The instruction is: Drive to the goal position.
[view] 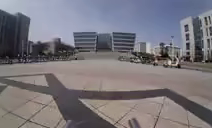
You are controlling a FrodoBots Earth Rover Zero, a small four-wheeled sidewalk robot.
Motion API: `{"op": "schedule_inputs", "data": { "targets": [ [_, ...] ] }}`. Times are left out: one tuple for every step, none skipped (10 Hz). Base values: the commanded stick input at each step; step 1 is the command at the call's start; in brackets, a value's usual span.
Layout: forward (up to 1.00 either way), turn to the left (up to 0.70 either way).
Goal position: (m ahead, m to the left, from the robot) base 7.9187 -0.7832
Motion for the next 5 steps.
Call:
{"op": "schedule_inputs", "data": {
  "targets": [
    [1.0,-0.27],
    [1.0,-0.27],
    [1.0,-0.15],
    [1.0,0.0],
    [1.0,0.0]
  ]
}}
